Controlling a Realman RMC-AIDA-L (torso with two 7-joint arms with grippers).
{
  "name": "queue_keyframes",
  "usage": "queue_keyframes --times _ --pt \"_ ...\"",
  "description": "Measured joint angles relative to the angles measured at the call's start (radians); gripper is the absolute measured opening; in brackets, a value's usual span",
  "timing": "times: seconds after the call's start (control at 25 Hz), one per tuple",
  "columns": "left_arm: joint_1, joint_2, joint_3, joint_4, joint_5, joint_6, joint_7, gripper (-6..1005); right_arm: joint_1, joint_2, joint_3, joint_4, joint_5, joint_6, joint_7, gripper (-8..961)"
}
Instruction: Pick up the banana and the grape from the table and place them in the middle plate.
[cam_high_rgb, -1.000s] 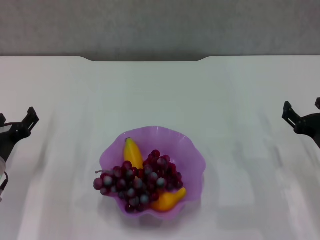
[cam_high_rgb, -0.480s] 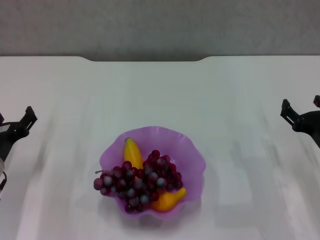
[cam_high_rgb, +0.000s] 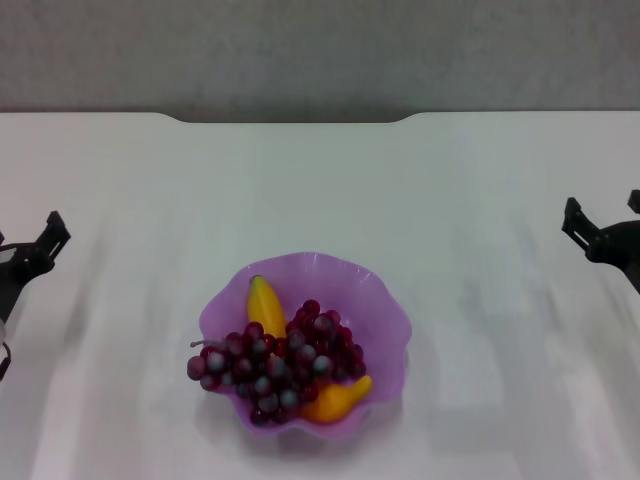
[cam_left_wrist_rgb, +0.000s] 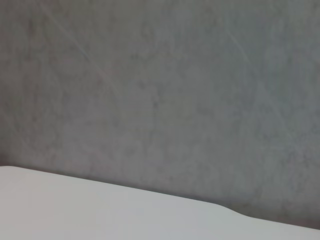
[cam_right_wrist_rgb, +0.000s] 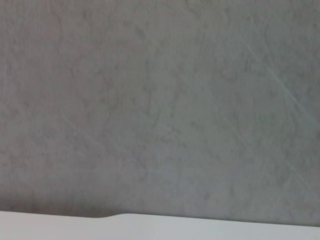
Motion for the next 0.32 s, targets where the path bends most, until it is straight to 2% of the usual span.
queue_keyframes --times 0.32 --pt "0.003 0.000 0.005 -0.014 -0.010 0.008 0.000 880 0.006 -0.003 -0.002 0.008 0.000 0.009 0.000 880"
